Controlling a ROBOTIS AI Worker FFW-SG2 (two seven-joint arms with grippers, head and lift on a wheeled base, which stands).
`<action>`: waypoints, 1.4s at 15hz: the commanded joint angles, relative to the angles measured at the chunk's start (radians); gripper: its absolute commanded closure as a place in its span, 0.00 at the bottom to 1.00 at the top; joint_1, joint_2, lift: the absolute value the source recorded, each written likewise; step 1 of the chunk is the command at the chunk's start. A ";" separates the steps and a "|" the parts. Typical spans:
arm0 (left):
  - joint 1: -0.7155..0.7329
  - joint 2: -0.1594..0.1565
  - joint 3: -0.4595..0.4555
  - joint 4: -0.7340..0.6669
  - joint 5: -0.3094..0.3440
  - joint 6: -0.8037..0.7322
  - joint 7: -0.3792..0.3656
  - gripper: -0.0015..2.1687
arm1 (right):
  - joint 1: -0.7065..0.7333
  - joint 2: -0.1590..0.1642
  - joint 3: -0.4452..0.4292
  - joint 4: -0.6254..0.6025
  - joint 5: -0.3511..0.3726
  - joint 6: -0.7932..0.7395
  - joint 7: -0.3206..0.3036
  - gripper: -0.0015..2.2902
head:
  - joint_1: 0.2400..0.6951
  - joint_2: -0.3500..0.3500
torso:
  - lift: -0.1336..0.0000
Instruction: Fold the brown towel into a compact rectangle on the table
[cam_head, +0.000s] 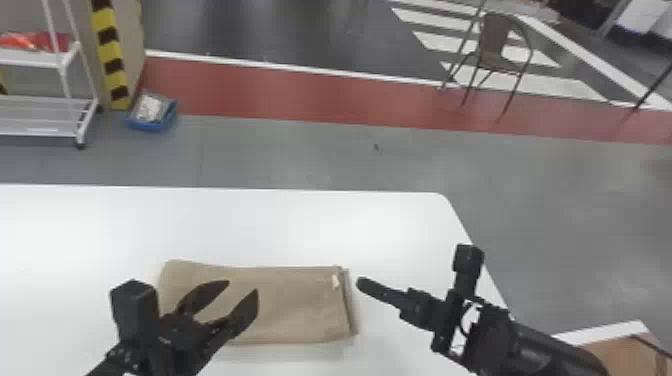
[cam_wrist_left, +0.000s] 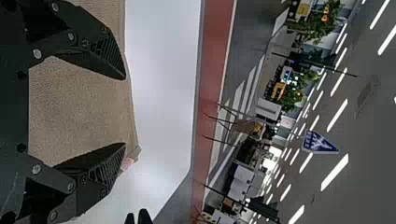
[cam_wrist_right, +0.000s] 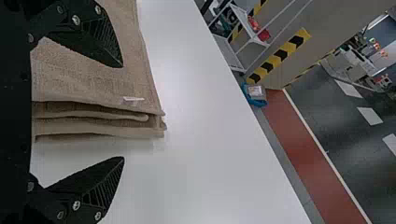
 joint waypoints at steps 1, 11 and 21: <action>-0.052 -0.003 -0.049 0.086 -0.026 -0.040 0.032 0.68 | 0.011 0.000 -0.008 -0.012 0.005 0.012 0.000 0.09 | 1.00 0.04 | 1.00; -0.118 -0.008 -0.101 0.236 -0.188 -0.148 0.190 0.79 | -0.018 0.004 0.079 0.037 0.006 0.039 -0.117 0.09 | 1.00 0.04 | 1.00; -0.144 -0.012 -0.131 0.299 -0.289 -0.154 0.267 0.79 | -0.065 0.004 0.112 -0.026 -0.032 0.229 -0.143 0.09 | 1.00 0.16 | 1.00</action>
